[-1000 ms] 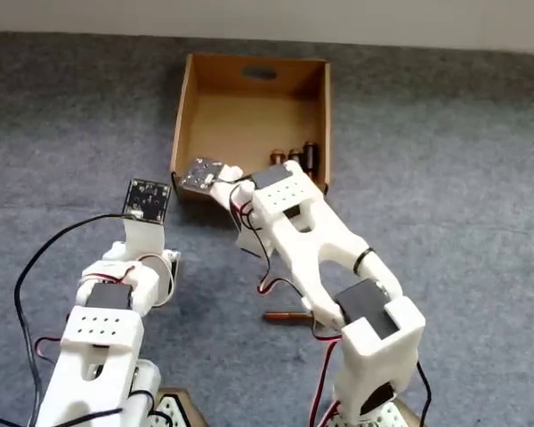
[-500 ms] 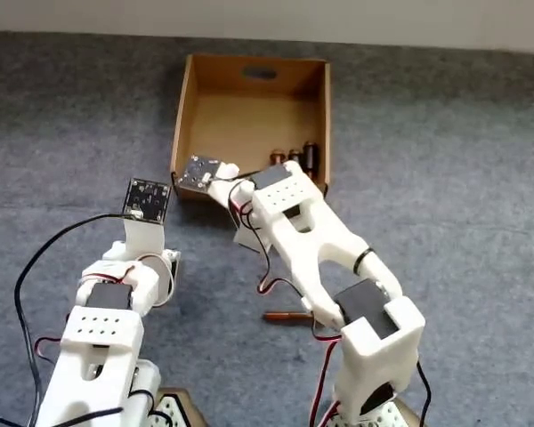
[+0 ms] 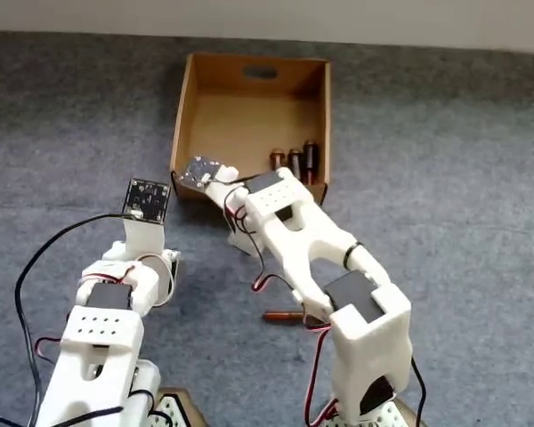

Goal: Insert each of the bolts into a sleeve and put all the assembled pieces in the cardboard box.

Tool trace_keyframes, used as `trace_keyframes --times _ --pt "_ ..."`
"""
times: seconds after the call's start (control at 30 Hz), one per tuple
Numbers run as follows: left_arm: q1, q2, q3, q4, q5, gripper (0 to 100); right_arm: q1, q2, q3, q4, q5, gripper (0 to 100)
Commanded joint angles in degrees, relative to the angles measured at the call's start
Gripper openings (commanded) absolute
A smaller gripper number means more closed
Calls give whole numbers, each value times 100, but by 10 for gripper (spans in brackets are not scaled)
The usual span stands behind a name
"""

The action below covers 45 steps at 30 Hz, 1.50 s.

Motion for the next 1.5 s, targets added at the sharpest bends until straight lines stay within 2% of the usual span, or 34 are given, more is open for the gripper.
trace_keyframes --times 0.0,0.13,0.23,0.67,0.83,1.27,1.33,1.47 --pt "-31 -31 -48 -88 18 147 -22 -48 -119 505 105 256" --pt "-31 -31 -48 -88 18 147 4 -40 -163 954 879 234" --pt "-31 -31 -48 -88 18 147 -13 -40 -163 980 1081 179" --pt "-31 -31 -48 -88 18 147 -22 -1147 -251 927 791 173" --pt "-31 -31 -48 -88 18 147 -84 -919 -198 716 756 272" --pt "-31 -31 -57 -88 18 147 -444 48 -295 374 800 270" --pt "-31 -31 -57 -88 18 147 -435 48 -295 400 782 237" --pt "-31 -31 -57 -88 18 147 -374 48 -286 418 756 0"
